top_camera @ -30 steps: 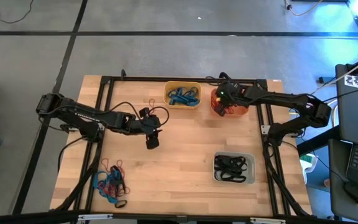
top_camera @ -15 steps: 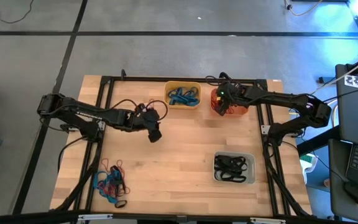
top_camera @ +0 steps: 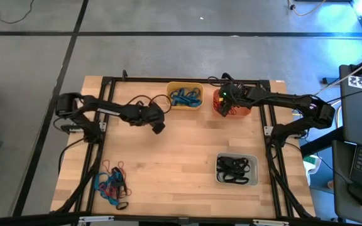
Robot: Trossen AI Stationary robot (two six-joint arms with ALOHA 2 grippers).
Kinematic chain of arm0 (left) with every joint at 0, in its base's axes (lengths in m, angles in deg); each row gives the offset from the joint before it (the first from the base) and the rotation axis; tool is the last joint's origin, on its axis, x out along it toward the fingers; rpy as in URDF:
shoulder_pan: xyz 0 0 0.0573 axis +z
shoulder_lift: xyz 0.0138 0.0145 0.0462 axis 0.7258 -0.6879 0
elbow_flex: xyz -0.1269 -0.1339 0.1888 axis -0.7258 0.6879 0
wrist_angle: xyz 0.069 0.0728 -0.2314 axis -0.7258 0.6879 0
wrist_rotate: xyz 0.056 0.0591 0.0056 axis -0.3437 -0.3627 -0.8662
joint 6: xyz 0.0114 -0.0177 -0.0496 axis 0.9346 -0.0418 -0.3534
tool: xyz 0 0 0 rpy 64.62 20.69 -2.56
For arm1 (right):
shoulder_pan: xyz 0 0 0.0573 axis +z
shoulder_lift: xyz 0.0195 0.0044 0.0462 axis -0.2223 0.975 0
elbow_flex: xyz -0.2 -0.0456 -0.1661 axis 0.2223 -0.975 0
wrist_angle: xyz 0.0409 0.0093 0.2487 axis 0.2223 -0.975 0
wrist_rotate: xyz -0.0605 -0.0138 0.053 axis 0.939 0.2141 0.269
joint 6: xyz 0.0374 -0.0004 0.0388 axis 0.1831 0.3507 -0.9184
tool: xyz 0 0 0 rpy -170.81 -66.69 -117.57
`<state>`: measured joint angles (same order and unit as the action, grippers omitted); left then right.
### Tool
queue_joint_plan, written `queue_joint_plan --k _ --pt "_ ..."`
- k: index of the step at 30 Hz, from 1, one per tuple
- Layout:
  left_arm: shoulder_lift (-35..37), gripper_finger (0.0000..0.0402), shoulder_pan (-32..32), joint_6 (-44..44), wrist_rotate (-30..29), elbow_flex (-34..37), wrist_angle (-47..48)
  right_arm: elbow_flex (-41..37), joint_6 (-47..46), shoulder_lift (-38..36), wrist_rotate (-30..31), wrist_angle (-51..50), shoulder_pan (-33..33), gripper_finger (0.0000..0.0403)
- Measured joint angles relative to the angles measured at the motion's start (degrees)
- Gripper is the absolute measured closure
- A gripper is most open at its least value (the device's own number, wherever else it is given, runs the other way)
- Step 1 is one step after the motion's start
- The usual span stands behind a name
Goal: Sort rubber bands into baskets
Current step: Put the red rubber band into the orange bin
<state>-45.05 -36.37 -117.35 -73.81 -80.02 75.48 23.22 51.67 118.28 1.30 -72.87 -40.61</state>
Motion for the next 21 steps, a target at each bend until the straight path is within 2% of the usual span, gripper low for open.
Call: queue_joint_plan --k 13,17,21 --pt "-5.9 0.0256 5.0 2.2 4.7 -0.2 -0.8 0.0 0.0 0.0 0.0 0.2 0.0 0.0159" --pt "-6.0 0.0283 5.1 3.3 5.3 -0.2 -1.0 0.0 0.0 0.0 0.0 0.5 0.0 0.0159" --pt "-6.0 0.0333 5.1 5.4 6.3 -0.2 -1.3 0.0 0.4 0.0 -0.3 0.5 0.0 0.0159"
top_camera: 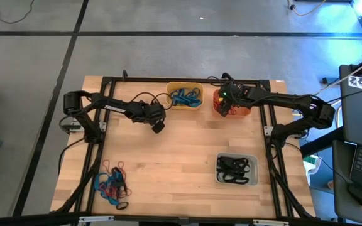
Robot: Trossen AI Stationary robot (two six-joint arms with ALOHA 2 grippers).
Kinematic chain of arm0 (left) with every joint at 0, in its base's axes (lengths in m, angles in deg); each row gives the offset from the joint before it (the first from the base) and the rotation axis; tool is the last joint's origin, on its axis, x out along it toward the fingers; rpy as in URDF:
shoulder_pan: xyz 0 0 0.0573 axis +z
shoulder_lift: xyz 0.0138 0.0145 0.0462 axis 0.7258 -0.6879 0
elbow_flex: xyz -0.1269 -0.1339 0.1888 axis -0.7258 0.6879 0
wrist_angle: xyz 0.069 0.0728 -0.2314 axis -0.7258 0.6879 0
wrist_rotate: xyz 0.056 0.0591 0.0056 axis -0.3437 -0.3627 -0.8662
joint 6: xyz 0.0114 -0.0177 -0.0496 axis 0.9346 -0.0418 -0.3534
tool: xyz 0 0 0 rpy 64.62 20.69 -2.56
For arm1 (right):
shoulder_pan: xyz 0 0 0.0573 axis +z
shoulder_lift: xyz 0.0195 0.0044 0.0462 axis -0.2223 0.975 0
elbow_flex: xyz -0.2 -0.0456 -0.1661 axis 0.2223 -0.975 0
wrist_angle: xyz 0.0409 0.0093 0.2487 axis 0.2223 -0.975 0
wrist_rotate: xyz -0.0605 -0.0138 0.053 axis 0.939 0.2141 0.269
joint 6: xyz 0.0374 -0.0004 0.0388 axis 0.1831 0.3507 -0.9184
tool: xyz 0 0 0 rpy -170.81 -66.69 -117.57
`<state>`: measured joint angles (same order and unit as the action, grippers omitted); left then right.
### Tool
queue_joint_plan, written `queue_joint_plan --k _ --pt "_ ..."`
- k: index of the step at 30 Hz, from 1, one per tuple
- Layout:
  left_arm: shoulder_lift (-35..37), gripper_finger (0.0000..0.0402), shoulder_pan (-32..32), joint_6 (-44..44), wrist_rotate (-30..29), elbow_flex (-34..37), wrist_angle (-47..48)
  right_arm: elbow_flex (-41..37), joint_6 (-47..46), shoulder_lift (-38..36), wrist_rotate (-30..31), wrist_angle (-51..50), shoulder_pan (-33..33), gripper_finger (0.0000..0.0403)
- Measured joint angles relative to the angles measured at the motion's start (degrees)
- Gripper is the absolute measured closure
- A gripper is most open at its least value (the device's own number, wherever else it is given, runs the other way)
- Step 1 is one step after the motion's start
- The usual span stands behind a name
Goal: Sort rubber bands into baskets
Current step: Put the red rubber band into the orange bin
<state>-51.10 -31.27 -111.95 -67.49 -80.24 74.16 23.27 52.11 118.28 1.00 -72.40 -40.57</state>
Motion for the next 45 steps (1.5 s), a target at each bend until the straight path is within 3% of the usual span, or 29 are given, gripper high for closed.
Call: queue_joint_plan --k 4,6,18,26,34,45 --pt "0.0 0.0388 -0.1 2.9 0.2 0.0 0.0 0.0 0.0 0.0 -3.0 0.5 0.8 0.0159" --pt "-0.1 0.0396 -0.4 3.5 -0.2 0.1 -0.2 0.0 0.1 0.0 -3.4 0.8 2.1 0.0159" --pt "-0.3 0.04 -4.1 5.8 -1.2 -0.7 0.7 0.0 2.0 0.0 -2.4 8.7 14.5 0.0159" --pt "-0.4 0.04 -10.0 6.2 1.2 -5.8 4.8 0.0 9.6 0.0 -7.6 19.3 20.6 0.0159" --pt "-0.3 0.0399 -14.5 7.6 -1.2 -9.5 7.5 0.0 12.1 0.0 -7.7 25.3 22.9 0.0159" --pt "2.7 0.0362 -10.6 9.2 -1.9 -9.2 12.8 0.0 13.7 2.7 -7.6 31.4 22.8 0.0159"
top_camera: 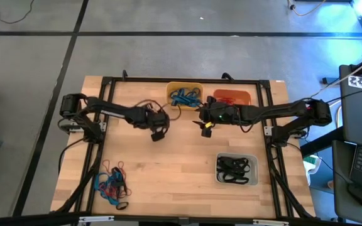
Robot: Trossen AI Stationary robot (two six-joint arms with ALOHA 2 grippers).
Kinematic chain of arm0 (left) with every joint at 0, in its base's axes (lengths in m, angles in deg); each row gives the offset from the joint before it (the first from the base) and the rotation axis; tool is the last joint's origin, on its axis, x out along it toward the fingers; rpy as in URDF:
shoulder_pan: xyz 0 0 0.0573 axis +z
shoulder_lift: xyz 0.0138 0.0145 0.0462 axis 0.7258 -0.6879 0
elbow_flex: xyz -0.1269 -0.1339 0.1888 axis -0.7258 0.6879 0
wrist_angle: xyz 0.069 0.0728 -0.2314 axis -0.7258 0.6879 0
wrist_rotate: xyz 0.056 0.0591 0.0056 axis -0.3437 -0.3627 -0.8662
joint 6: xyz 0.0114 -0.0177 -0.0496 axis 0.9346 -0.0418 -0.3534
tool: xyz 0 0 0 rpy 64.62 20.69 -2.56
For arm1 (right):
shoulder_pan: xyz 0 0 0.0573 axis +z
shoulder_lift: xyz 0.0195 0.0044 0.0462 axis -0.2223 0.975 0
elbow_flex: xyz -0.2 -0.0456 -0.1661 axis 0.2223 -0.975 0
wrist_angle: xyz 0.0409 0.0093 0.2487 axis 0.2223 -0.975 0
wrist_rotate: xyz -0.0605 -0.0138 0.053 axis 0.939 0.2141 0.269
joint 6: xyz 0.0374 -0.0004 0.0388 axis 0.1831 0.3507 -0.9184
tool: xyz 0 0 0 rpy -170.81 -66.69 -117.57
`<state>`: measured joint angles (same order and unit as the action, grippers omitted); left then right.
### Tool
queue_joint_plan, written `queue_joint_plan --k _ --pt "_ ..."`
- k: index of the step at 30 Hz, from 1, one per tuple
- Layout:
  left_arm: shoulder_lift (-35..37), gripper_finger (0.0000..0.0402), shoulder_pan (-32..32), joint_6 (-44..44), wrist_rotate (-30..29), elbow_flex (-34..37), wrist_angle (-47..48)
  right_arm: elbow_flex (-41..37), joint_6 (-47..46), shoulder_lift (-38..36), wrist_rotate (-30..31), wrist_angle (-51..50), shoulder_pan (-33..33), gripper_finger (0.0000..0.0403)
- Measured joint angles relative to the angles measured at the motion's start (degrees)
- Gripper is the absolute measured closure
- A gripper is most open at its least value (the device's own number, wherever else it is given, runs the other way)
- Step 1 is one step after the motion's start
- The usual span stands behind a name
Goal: Sort rubber bands into baskets
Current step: Put the red rubber band into the orange bin
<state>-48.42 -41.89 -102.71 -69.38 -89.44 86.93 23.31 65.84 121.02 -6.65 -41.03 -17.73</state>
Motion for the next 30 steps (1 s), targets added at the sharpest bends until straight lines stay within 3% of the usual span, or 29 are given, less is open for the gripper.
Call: queue_joint_plan --k 9,15,19,30 --pt "3.6 0.0269 8.1 -1.2 0.1 0.2 0.3 0.0 2.7 1.5 2.3 0.8 -0.4 0.0159" --pt "3.6 0.0225 12.8 -1.4 2.8 4.8 -4.8 0.0 3.7 1.5 2.7 1.9 -0.9 0.0159" --pt "3.6 0.0216 15.8 -1.5 6.7 8.8 -10.7 0.0 4.6 1.5 2.9 4.7 -1.3 0.0159" --pt "3.6 0.0245 17.5 -2.2 7.5 15.9 -21.6 0.0 4.6 1.5 2.9 6.6 -1.3 0.0159"
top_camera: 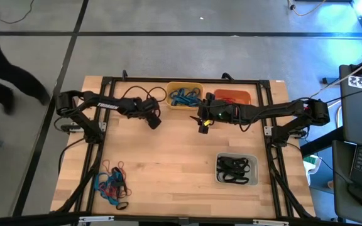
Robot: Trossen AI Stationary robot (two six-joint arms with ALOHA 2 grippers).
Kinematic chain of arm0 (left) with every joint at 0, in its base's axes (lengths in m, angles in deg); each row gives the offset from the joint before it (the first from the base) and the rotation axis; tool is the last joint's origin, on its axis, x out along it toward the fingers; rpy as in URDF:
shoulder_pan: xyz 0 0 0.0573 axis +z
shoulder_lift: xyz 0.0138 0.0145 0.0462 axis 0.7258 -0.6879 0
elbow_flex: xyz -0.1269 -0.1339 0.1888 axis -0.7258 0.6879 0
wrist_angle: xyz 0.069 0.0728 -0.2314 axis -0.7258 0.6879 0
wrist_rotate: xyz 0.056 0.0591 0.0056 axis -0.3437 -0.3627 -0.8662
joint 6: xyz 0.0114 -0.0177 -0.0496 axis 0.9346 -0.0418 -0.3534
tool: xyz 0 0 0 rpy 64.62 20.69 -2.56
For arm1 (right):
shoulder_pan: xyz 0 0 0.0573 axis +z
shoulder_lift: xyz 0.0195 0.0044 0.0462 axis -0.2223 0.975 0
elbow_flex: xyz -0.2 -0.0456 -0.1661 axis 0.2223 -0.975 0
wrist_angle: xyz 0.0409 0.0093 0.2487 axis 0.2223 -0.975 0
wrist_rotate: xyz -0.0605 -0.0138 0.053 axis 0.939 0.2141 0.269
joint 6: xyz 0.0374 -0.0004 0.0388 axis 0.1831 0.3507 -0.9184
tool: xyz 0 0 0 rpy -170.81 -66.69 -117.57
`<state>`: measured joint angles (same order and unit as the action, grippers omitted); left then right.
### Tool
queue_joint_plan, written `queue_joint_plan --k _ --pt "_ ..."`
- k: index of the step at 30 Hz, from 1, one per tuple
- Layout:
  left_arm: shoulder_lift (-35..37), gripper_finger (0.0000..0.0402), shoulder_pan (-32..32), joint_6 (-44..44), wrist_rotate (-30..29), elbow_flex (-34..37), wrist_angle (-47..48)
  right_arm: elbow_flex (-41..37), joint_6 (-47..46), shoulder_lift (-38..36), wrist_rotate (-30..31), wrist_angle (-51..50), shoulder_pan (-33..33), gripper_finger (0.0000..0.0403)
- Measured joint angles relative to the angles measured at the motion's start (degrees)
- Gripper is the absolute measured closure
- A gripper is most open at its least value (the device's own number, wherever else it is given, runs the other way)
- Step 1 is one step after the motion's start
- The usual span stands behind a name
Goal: Sort rubber bands into baskets
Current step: Put the red rubber band into the orange bin
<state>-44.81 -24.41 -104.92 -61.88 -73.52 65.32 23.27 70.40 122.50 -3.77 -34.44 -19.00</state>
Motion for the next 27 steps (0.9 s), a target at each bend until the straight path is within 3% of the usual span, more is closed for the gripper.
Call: queue_joint_plan --k 5,12,27 --pt "0.2 0.0289 0.0 0.5 1.8 1.2 -2.0 0.0 0.0 0.0 0.0 0.0 0.0 0.0159" --pt "0.2 0.039 0.0 2.9 3.5 1.3 -2.4 0.0 0.0 0.0 0.0 -0.1 0.0 0.0159" --pt "5.2 0.0399 -6.5 3.6 4.8 -0.7 -0.3 0.0 -0.2 0.0 -0.8 -1.6 0.2 0.0159"
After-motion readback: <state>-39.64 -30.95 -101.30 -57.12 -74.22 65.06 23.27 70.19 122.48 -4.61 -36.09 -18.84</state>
